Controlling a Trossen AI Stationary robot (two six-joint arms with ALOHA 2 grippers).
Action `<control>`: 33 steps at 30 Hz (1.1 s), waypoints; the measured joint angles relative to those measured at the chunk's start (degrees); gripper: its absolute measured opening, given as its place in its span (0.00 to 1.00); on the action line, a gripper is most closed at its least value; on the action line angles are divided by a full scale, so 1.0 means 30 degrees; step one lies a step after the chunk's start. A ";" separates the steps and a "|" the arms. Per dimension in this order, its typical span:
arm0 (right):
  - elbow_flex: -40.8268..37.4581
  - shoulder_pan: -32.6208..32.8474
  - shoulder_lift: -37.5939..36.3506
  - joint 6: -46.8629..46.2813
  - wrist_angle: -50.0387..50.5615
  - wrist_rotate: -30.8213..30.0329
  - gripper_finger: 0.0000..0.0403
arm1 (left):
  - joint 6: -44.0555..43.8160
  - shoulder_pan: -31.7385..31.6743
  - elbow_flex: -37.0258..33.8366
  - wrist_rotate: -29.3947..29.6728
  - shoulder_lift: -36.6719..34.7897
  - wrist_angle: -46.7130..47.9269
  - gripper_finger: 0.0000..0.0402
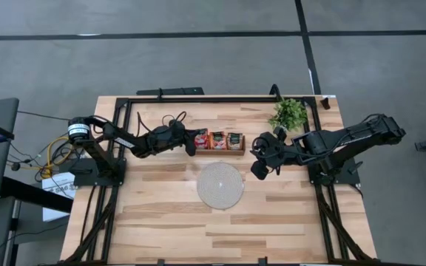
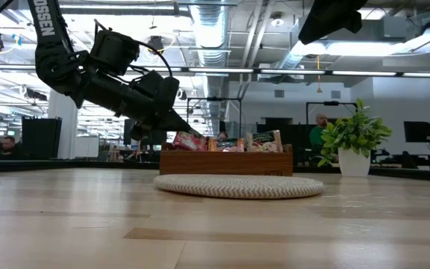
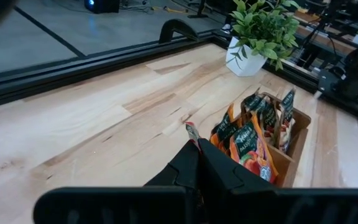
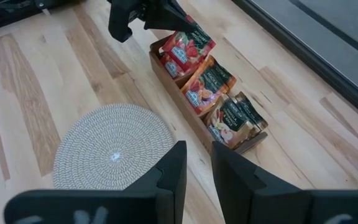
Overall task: Pick & Place Tea
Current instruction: Put the red tea bag into the left section of the wooden organizer
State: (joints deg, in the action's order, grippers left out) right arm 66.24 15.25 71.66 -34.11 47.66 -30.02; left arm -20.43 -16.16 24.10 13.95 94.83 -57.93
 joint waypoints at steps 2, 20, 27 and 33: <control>0.0000 0.0000 -0.0002 -0.0005 -0.0014 0.0000 0.17 | 0.0000 0.0000 0.0000 -0.0113 0.0000 0.0000 0.00; 0.0000 0.0000 -0.0004 -0.0005 -0.0060 0.0000 0.17 | 0.0187 0.0000 0.0000 -0.0181 -0.0007 0.0000 0.08; 0.0000 0.0000 0.0000 -0.0006 -0.0060 0.0000 0.17 | 0.0593 0.0000 0.0000 -0.0196 -0.0007 0.0000 0.23; 0.0000 0.0000 -0.0001 -0.0012 -0.0060 0.0000 0.17 | 0.1166 0.0004 0.0000 -0.0194 -0.0007 0.0000 0.30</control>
State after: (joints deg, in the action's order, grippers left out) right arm 66.24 15.25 71.65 -34.15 47.48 -30.02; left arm -16.93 -16.15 24.10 13.37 94.80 -57.93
